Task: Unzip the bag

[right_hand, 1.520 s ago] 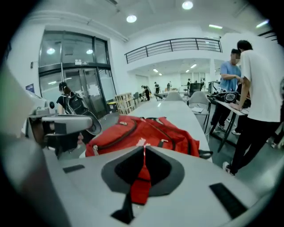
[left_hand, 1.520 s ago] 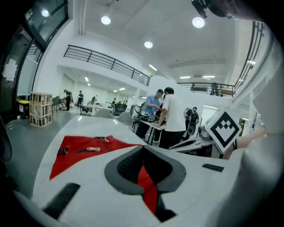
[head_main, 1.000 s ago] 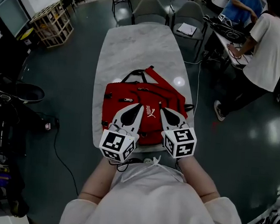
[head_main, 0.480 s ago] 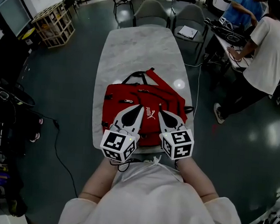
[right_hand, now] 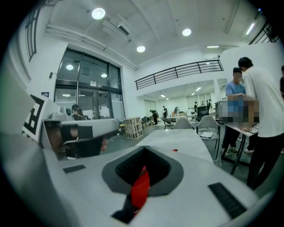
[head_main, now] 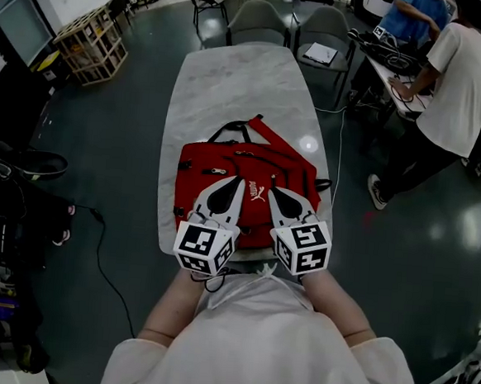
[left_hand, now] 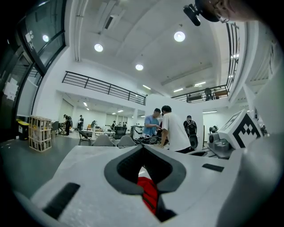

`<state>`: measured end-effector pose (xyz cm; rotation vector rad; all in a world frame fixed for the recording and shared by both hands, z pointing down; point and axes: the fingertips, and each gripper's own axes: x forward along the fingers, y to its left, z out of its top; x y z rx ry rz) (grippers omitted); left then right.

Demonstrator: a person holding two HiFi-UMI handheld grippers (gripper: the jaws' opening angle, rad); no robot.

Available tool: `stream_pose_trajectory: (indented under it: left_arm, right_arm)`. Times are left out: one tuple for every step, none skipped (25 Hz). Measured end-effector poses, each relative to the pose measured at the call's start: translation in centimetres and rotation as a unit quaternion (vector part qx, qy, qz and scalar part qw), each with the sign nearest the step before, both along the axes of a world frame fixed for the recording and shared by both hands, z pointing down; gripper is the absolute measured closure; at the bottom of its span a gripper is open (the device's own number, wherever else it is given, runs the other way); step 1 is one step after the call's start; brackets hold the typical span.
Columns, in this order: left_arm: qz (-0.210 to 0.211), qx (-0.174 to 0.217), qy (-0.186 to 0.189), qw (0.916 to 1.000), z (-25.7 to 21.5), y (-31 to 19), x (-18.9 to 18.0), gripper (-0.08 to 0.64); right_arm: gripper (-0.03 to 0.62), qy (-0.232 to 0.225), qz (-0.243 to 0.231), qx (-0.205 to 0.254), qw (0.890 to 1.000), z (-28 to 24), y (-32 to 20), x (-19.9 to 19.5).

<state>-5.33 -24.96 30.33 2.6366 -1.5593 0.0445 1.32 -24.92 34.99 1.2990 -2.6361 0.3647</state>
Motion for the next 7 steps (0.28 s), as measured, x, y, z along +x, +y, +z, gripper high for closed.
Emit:
stream_pose_trajectory:
  left_arm:
    - [0.001,-0.002,-0.003,1.0000,0.12,0.12,0.03,0.538]
    - [0.002,-0.004,-0.006,1.0000,0.25,0.27,0.11,0.538]
    - [0.003,-0.005,-0.008,0.9999,0.36,0.40,0.23,0.538]
    - [0.004,-0.006,-0.010,0.9999,0.45,0.49,0.34,0.538]
    - [0.005,-0.007,-0.012,0.9999,0.51,0.55,0.42,0.538]
    - [0.005,-0.007,-0.014,0.9999,0.55,0.59,0.48,0.538]
    - [0.005,-0.007,-0.016,0.9998,0.59,0.61,0.54,0.538]
  right_arm:
    - [0.566,-0.001,0.000,0.002,1.000,-0.12,0.09,-0.04]
    - [0.566,-0.002,0.000,0.004,1.000,-0.21,0.17,-0.03]
    - [0.566,-0.003,0.000,0.005,1.000,-0.30,0.22,0.01]
    - [0.566,-0.003,0.000,0.007,1.000,-0.39,0.23,0.05]
    - [0.566,-0.003,0.000,0.009,1.000,-0.48,0.22,0.10]
    - [0.566,-0.002,0.000,0.010,1.000,-0.56,0.19,0.13]
    - [0.566,-0.002,0.000,0.012,1.000,-0.65,0.16,0.15]
